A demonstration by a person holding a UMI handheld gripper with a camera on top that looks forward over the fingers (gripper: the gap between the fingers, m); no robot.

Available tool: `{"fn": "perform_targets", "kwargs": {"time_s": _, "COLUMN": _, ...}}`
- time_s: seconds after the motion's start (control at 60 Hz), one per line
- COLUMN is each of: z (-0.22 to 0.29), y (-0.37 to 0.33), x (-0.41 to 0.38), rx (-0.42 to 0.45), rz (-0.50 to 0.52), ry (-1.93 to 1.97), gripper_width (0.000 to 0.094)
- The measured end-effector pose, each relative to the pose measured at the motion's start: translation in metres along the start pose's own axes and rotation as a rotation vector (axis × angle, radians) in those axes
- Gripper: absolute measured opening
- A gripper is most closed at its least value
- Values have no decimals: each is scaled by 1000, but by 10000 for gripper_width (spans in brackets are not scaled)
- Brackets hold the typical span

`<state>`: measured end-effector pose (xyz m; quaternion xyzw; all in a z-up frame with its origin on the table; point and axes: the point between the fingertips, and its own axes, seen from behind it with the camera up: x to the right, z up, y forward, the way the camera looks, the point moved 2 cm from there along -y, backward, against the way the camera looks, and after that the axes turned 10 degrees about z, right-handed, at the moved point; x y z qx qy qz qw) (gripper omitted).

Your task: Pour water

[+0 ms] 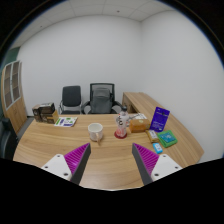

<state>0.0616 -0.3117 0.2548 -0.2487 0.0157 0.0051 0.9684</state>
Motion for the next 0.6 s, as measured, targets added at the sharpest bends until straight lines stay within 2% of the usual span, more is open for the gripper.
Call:
{"fn": "perform_targets", "kwargs": {"time_s": 0.217, "z": -5, "y": -41, "x": -9, "rx": -1, "rz": -25, "ry": -2, "gripper_width": 856}}
{"fn": "perform_targets", "kwargs": {"time_s": 0.6, "z": -9, "y": -55, "x": -14, "rx": -5, "rz": -27, "ry": 30, "gripper_width": 856}}
